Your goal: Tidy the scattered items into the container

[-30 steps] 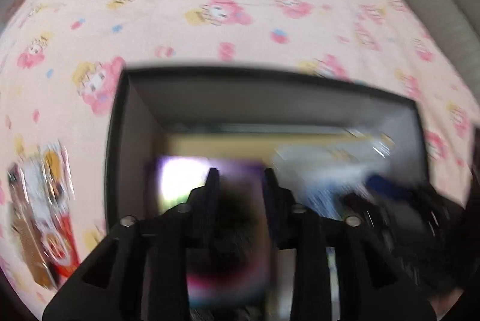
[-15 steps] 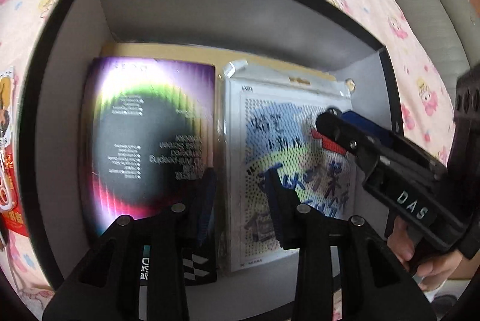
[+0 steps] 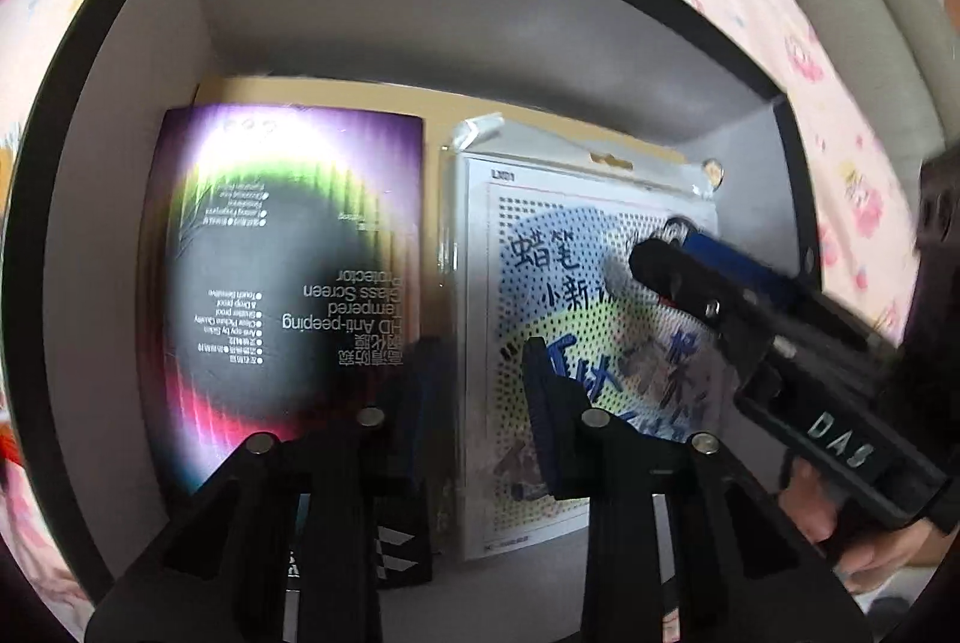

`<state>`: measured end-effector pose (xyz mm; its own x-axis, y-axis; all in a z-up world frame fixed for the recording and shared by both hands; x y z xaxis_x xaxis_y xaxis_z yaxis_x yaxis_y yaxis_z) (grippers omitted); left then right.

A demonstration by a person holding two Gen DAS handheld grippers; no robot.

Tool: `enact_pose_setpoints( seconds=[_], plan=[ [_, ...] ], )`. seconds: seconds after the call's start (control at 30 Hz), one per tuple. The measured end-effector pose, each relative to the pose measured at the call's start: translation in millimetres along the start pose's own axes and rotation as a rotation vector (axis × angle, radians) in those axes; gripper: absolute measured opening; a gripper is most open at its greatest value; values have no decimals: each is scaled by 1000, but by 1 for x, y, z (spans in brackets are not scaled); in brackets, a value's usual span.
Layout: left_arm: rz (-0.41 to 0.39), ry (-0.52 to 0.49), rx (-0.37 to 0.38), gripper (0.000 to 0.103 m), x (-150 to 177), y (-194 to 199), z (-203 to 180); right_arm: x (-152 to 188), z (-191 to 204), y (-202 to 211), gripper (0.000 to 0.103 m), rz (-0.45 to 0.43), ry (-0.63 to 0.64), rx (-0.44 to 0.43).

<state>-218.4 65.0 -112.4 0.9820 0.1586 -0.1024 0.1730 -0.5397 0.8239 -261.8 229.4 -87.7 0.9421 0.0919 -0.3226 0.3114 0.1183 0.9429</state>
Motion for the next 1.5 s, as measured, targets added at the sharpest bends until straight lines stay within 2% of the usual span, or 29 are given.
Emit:
enact_pose_setpoints(
  seconds=[0.1,0.23,0.3,0.37,0.47,0.53,0.67,0.73,0.83,0.97,1.07,1.27,1.5],
  plan=[
    [3,12,30,29,1,1,3,1,-1,-2,44,5,-2,6],
    [21,1,26,32,1,-7,1,0,1,-4,44,9,-4,-2],
    [14,-6,33,36,1,-7,-2,1,3,-6,44,10,1,2],
    [19,-35,34,45,4,-7,-8,1,3,-6,44,8,1,11],
    [11,-47,32,45,7,-5,-10,1,1,-7,44,11,-7,19],
    [-33,-48,37,45,9,8,-2,2,-1,-6,44,9,-19,29],
    [-151,-110,7,45,27,40,-11,11,-1,10,44,-24,-52,28],
    [-216,-149,-11,45,38,59,-21,18,1,26,44,-68,-59,50],
    [-261,-207,-12,45,55,82,-31,34,4,55,44,-147,-70,85],
    [-247,-290,-22,46,76,86,-44,64,12,85,48,-211,-99,67],
    [-222,-308,11,47,91,84,-47,89,20,97,49,-229,-106,88],
    [-203,-313,38,46,128,89,-39,128,41,116,49,-232,-95,99],
    [-216,-254,39,46,159,110,-3,159,82,120,48,-240,-41,56]
  ],
)
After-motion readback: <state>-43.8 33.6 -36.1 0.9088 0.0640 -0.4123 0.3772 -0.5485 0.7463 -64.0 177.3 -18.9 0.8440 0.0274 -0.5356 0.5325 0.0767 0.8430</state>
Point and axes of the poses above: each gripper's, at about its wrist camera, not at the fingertips, and y roughly against the way its jaws point, z to its left, x to its underside, the point moved 2 cm from there along -y, roughly the way its jaws point, and after that the axes turned 10 degrees about x, right-handed, at the moved point
